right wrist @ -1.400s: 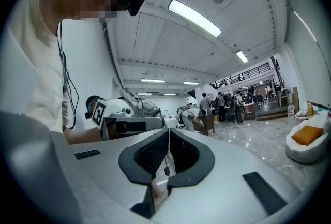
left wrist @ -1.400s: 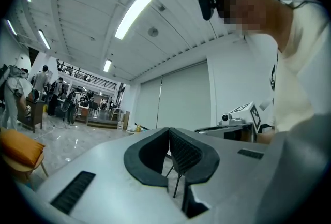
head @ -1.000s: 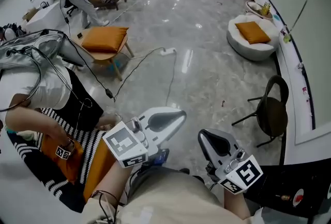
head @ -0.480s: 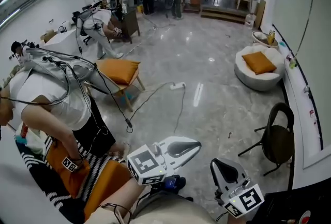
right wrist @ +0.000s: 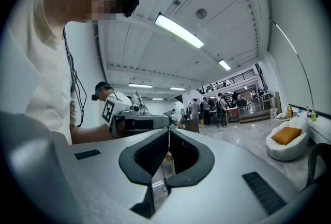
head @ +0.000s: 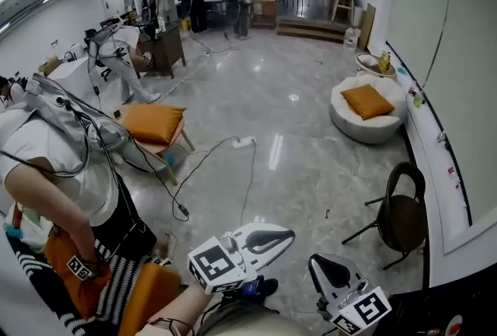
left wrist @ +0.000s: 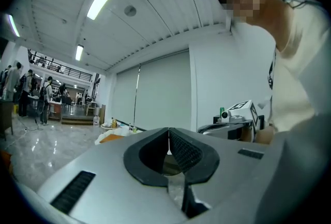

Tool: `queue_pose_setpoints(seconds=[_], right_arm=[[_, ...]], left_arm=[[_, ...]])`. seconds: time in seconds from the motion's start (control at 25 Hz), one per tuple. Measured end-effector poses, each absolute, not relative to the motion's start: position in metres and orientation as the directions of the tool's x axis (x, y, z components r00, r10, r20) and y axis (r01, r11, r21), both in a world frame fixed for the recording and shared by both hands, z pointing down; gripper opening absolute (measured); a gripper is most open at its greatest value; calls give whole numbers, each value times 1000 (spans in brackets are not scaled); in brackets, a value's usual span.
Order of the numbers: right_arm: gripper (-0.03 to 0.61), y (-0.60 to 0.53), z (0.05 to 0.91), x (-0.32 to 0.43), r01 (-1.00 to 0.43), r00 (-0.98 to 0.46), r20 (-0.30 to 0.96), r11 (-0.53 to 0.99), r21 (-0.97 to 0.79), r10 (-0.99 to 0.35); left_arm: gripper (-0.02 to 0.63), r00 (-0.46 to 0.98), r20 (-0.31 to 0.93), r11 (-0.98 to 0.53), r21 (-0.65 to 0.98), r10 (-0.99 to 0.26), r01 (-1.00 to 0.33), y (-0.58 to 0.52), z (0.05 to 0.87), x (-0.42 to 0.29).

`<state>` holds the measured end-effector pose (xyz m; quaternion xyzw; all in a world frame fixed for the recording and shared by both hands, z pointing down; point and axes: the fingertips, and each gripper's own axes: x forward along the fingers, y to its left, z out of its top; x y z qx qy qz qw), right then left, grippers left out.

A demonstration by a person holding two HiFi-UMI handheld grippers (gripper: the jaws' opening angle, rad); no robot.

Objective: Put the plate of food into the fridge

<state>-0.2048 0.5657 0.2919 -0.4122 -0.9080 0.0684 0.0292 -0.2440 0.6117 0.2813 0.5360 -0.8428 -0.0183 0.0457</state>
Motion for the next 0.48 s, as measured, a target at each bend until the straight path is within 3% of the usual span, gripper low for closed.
queue_pose_setpoints(seconds=[0.36,0.48], right_arm=[[21,571,290,-282,757,-649,4,647,-92,760],[23,560,292,-311,681,-725,28,722,-125,688]], left_arm=[[11,-423,40,425,66,-905,-903,615,277,-317],[11,-352,53,356,113,-934,-928,604,286,-347]])
